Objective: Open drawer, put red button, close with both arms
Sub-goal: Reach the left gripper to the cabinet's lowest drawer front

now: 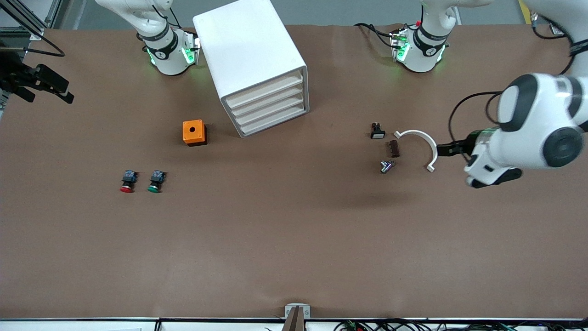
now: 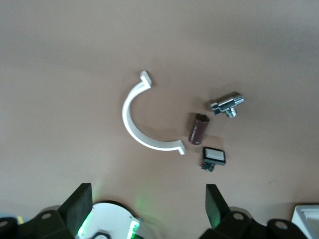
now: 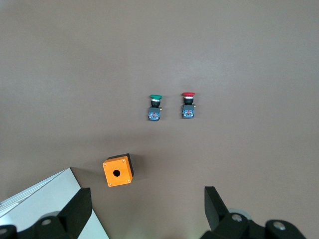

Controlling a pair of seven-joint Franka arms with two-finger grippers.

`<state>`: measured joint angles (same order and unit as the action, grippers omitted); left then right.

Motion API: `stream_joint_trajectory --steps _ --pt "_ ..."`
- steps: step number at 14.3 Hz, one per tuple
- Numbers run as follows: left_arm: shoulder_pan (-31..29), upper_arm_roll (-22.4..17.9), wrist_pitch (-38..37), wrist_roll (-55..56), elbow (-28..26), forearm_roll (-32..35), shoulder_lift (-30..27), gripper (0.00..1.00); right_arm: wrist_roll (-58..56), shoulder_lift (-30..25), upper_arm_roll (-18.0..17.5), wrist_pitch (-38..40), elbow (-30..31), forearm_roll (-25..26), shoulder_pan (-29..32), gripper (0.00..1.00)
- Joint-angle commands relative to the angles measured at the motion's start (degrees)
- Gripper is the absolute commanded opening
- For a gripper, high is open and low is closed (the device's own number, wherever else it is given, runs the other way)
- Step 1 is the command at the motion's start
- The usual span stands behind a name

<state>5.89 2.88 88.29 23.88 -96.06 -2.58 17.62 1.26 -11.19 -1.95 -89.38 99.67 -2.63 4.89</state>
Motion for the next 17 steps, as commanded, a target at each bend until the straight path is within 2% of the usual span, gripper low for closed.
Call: stream_joint_trajectory --steps 1,6,8,15,17 --pt "3.59 0.19 -0.14 8.61 2.45 0.30 3.28 1.00 -0.20 -1.38 -0.78 -0.62 1.14 0.00 0.91 1.00" --pt "10.45 0.46 -1.54 33.72 8.15 -8.12 8.99 1.00 -0.29 -1.38 -0.60 -0.35 1.14 0.00 1.44 1.00" --pt "11.95 0.54 -1.89 43.05 10.80 -14.26 11.72 1.00 -0.29 -1.29 -0.51 -0.35 1.05 0.00 1.61 1.00" --pt "13.54 1.59 -1.89 73.64 14.93 -37.64 21.91 1.00 -1.26 -0.32 -0.43 0.17 -0.35 -0.27 2.58 1.00" --pt "13.71 1.86 -1.89 80.16 15.29 -41.88 24.03 1.00 -1.34 -0.15 -0.43 0.17 -0.53 -0.09 2.49 1.00"
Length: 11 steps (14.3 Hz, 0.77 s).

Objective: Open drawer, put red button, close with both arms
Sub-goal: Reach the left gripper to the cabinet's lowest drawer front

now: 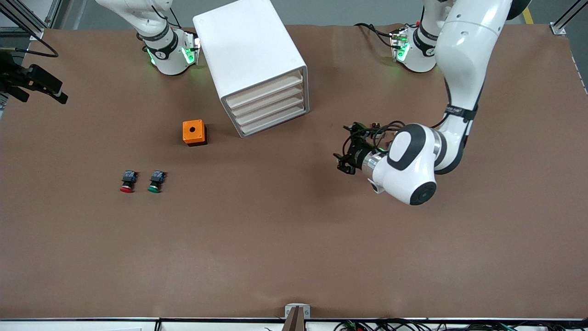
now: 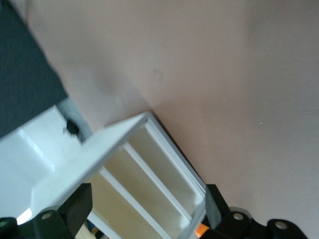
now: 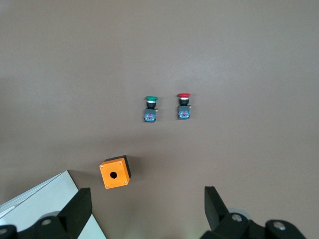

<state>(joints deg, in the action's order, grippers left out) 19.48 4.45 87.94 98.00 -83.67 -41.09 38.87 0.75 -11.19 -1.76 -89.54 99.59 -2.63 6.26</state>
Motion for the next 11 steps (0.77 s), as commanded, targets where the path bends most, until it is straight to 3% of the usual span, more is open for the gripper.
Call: stream_joint_trajectory --steps 1,4,10,11 --pt "0.65 0.47 -1.55 8.42 2.90 -4.94 3.57 1.00 -0.75 -0.06 -0.61 0.33 -0.45 -0.09 1.38 1.00" --pt "1.70 1.43 -1.63 17.99 2.63 -9.26 6.03 1.00 -0.66 0.99 -0.61 0.42 -1.68 -0.09 2.26 1.00" --pt "3.81 3.63 -7.25 25.40 2.55 -13.39 10.25 1.00 -0.84 2.92 -0.61 0.95 -2.30 0.09 2.96 1.00" --pt "4.08 3.90 -8.04 25.58 2.37 -14.27 10.78 0.82 -0.75 4.84 -0.61 0.17 -2.30 -0.18 3.66 1.00"
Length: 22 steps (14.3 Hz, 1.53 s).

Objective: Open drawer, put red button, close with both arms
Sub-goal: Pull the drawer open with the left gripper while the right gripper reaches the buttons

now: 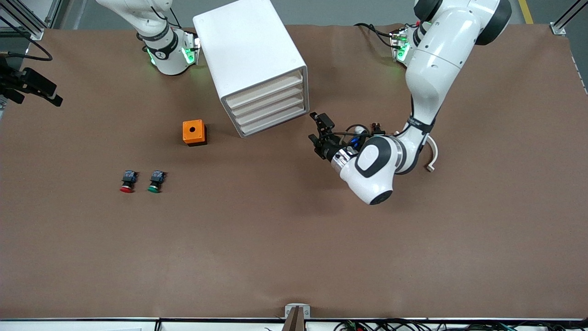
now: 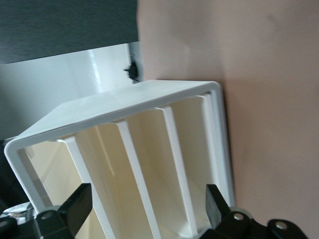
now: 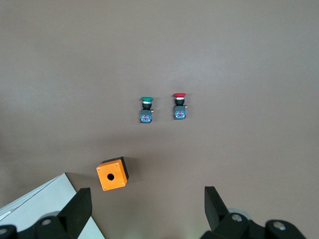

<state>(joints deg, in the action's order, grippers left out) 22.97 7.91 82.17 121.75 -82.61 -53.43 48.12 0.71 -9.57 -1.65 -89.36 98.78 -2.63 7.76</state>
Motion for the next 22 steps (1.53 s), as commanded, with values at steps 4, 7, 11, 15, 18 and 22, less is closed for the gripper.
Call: stream_joint_trajectory --steps 4,7,11,15,18,22 --pt "3.22 0.53 -4.47 1.91 0.43 -2.47 1.71 0.55 -1.50 9.90 -0.73 -1.17 -3.85 0.00 3.31 1.00" --pt "5.06 0.53 -4.56 1.91 -0.71 -2.47 1.71 0.55 -1.58 13.08 -0.73 -2.22 -4.73 1.13 2.70 1.00" --pt "7.61 0.53 -4.83 1.91 -0.71 -3.43 2.50 0.55 -1.41 13.70 -0.99 -6.78 -1.05 5.71 1.73 1.00" --pt "10.17 0.44 -4.83 2.00 -0.80 -4.31 3.03 0.55 -1.32 13.44 -0.99 -13.70 5.70 4.48 2.34 1.00" --pt "11.05 0.44 -4.83 2.00 -0.80 -4.40 3.91 0.50 -1.50 12.65 -0.99 -22.33 13.44 4.48 3.14 1.00" --pt "11.05 0.44 -4.83 2.00 -0.63 -5.63 4.17 0.17 -1.50 11.07 -0.73 -33.84 23.37 4.48 4.72 1.00"
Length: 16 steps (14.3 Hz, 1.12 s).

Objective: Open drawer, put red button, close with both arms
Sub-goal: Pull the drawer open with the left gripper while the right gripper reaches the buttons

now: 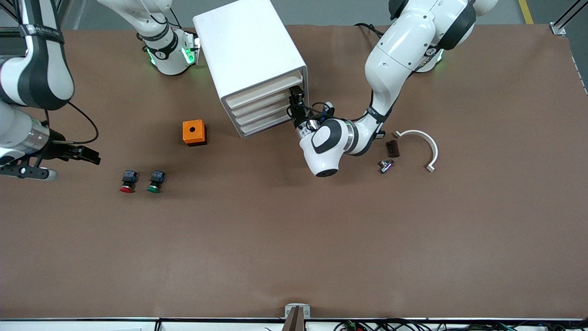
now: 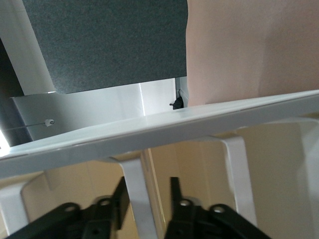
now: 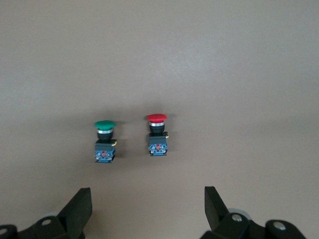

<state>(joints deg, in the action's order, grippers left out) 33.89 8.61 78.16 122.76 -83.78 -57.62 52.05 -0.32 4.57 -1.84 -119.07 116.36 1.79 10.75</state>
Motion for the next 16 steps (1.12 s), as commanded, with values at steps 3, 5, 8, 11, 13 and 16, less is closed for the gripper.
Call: stream_joint_trajectory --steps 3,5,8,11,13,16 --pt "-0.49 -0.35 -0.81 0.90 0.72 -2.14 0.15 0.06 -0.47 -2.38 -0.54 -15.09 11.49 0.05 3.14 1.00" --pt "-1.19 -0.44 -0.81 0.90 0.81 -2.14 0.15 0.06 -0.65 0.33 -0.54 -22.84 13.97 0.05 3.14 1.00" --pt "-3.91 -0.70 -0.64 0.90 0.90 -2.14 0.15 0.06 -0.65 7.45 -0.54 -31.98 14.06 0.05 3.14 1.00" --pt "-6.99 -0.79 -0.46 0.81 0.98 -2.06 0.15 0.10 -0.39 12.91 -0.63 -37.79 14.15 0.05 3.14 1.00" --pt "-9.27 -0.97 -0.20 0.81 1.07 -2.06 0.15 0.10 -0.47 13.88 -0.71 -38.07 14.50 0.05 2.79 1.00" --pt "-12.44 -1.06 0.42 0.81 1.42 -2.06 0.15 0.10 -0.47 15.73 -0.80 -38.78 14.50 0.05 2.70 1.00"
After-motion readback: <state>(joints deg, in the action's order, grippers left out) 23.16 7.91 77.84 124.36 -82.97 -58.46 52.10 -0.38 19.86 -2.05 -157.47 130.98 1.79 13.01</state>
